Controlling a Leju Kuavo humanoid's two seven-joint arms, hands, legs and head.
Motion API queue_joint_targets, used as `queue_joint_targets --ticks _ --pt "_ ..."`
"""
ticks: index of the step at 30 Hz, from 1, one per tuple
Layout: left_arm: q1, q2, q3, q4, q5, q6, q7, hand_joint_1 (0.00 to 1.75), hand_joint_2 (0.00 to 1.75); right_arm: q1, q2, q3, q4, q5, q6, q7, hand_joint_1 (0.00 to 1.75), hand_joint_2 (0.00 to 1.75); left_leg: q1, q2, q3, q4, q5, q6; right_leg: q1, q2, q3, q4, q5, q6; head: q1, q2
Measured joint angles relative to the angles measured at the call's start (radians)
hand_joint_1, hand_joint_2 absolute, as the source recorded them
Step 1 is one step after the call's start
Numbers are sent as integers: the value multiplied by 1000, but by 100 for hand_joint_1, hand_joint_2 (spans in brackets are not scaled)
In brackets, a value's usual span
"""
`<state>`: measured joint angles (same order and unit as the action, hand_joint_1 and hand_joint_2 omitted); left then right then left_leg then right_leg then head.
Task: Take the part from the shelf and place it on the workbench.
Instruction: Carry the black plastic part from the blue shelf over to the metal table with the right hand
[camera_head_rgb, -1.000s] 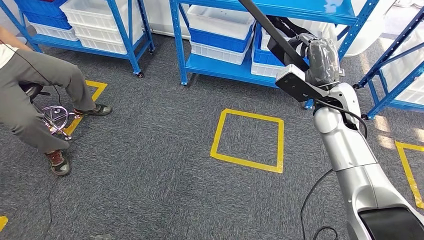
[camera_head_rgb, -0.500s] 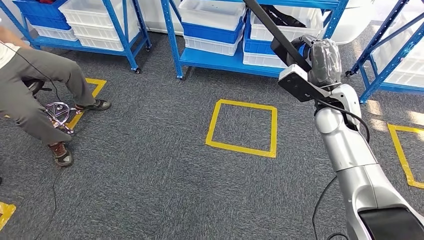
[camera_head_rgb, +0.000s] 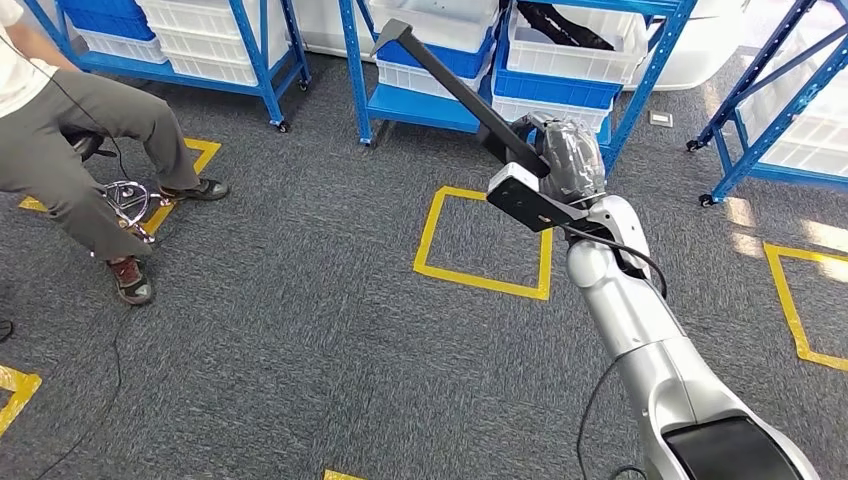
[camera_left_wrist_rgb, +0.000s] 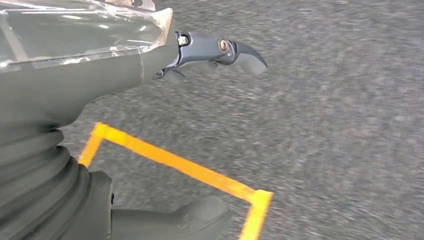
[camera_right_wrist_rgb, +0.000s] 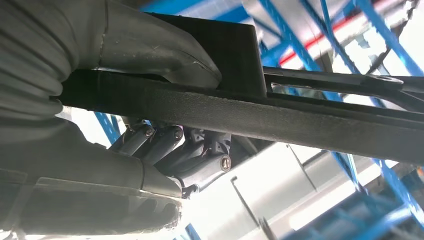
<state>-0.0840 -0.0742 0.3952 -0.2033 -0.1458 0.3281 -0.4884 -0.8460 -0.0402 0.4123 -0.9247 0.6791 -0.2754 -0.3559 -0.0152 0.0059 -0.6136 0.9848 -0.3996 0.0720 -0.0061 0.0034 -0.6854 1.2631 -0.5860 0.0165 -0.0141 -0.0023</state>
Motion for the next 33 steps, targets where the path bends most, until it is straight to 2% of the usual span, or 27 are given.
queue_joint_targets --ticks 2,3,4,5,6,7,8,9,10,11,12,14,15,16,17,18,19,21,22,23,25,26,27,29,30,31,33 --pt "1 -2 4 0 1 0 0 0 175 0 14 5 20 1 0 0 171 175 8 1 -40 3 30 -10 -11 0 24 29 38 35 0 0" --pt "2 -2 6 0 1 1 -1 0 175 -1 19 8 28 2 0 -1 171 175 12 2 -60 5 44 -17 -17 -1 58 -3 67 52 0 0" --pt "2 -2 7 0 1 1 -1 0 175 -2 24 10 35 4 0 -2 171 175 15 2 -78 10 57 -26 -21 -1 105 -66 75 62 0 0" --pt "2 -2 9 0 0 1 -2 0 175 -4 28 12 42 6 -1 -4 171 175 17 2 -94 15 69 -34 -20 0 157 -144 63 60 1 0" --pt "3 -2 10 0 0 1 -4 0 175 -5 31 14 48 9 -2 -5 171 175 17 1 -104 18 81 -42 -18 0 192 -205 45 50 0 0" --pt "4 -2 12 0 0 1 -5 0 175 -6 34 15 53 11 -5 -7 171 175 16 1 -110 19 93 -47 -14 1 212 -245 26 38 -1 0" --pt "6 -2 13 0 -1 2 -6 0 175 -5 38 16 58 12 -9 -9 171 175 17 1 -113 18 105 -52 -10 1 212 -259 23 24 -3 0" --pt "8 -2 13 0 -1 2 -6 0 175 -4 41 16 64 12 -14 -10 171 175 19 0 -117 17 112 -57 -14 -1 199 -251 31 12 -6 0" --pt "11 -3 13 1 -2 3 -7 0 175 -2 44 17 69 13 -19 -10 171 175 23 -1 -123 24 98 -61 -17 -2 190 -247 42 1 -8 0" --pt "14 -3 14 1 -4 3 -7 0 175 1 48 18 73 15 -22 -9 171 175 26 -1 -131 43 61 -67 -19 -4 179 -245 55 -11 -10 0" --pt "15 -3 14 2 -6 2 -8 0 175 4 51 19 75 17 -25 -8 171 175 29 -2 -140 80 7 -72 -20 -5 166 -244 70 -20 -11 0" --pt "16 -2 14 2 -11 1 -9 0 175 10 54 20 76 21 -28 -7 171 175 30 -3 -156 202 -103 -79 -14 -6 134 -241 101 -28 -12 0" --pt "16 -2 14 2 -12 0 -9 0 175 13 55 20 76 21 -28 -7 171 175 30 -4 -158 263 -124 -82 -12 -6 116 -239 115 -28 -12 0" --pt "16 -2 14 2 -13 -1 -9 0 175 15 55 20 75 21 -29 -6 171 175 31 -4 -151 305 -120 -83 -10 -6 98 -236 127 -27 -12 0" --pt "15 -2 14 2 -14 -1 -9 0 175 18 55 19 75 22 -29 -5 171 175 32 -4 -130 315 -98 -82 -9 -6 79 -232 138 -25 -12 0" --pt "15 -2 14 1 -14 -2 -9 0 175 21 55 19 74 23 -30 -4 171 175 34 -4 -93 293 -73 -81 -9 -6 62 -227 149 -22 -12 0" --pt "14 -1 14 1 -14 -2 -9 0 175 22 55 19 72 24 -30 -3 171 175 36 -5 -45 240 -69 -81 -9 -6 47 -223 159 -19 -13 0" --pt "10 -1 14 0 -15 -3 -9 0 175 22 54 16 65 25 -31 -1 171 175 33 -11 45 113 -99 -76 -8 -6 28 -221 178 -7 -11 0" --pt "9 -1 14 0 -16 -3 -9 0 175 21 54 16 61 26 -32 -1 171 175 29 -14 67 71 -116 -71 -8 -6 25 -224 188 1 -12 0" --pt "8 0 14 0 -17 -4 -9 0 175 21 55 15 59 28 -32 0 171 175 23 -16 74 52 -114 -64 -8 -6 23 -228 199 8 -12 0" --pt "8 0 14 0 -19 -4 -8 0 175 25 53 15 58 32 -33 1 171 175 19 -13 59 44 -87 -46 -8 -5 15 -229 207 19 -13 0" --pt "8 0 14 1 -19 -4 -7 0 175 27 51 15 58 34 -34 2 171 175 19 -10 48 40 -71 -35 -7 -4 5 -214 186 17 -12 0" --pt "8 0 14 1 -19 -4 -6 0 175 29 48 14 57 35 -34 3 171 175 19 -8 33 36 -54 -27 -7 -3 -10 -181 147 11 -10 0" --pt "8 1 14 1 -19 -4 -5 0 175 29 46 14 54 33 -33 4 171 175 17 -6 -5 36 -24 -17 -7 -3 -41 -63 48 -5 -7 0" --pt "8 2 14 1 -19 -5 -6 0 175 30 46 14 51 31 -31 5 171 175 16 -5 -25 36 -9 -16 -7 -3 -51 1 21 -4 -6 0" --pt "9 1 14 1 -18 -5 -8 0 175 31 46 13 49 29 -28 5 171 175 15 -5 -47 36 7 -17 -6 -3 -51 52 21 4 -6 0" --pt "9 0 15 1 -18 -5 -12 0 175 33 46 12 44 26 -22 5 171 175 13 -4 -88 37 38 -20 -3 -3 -16 77 76 26 -5 0"
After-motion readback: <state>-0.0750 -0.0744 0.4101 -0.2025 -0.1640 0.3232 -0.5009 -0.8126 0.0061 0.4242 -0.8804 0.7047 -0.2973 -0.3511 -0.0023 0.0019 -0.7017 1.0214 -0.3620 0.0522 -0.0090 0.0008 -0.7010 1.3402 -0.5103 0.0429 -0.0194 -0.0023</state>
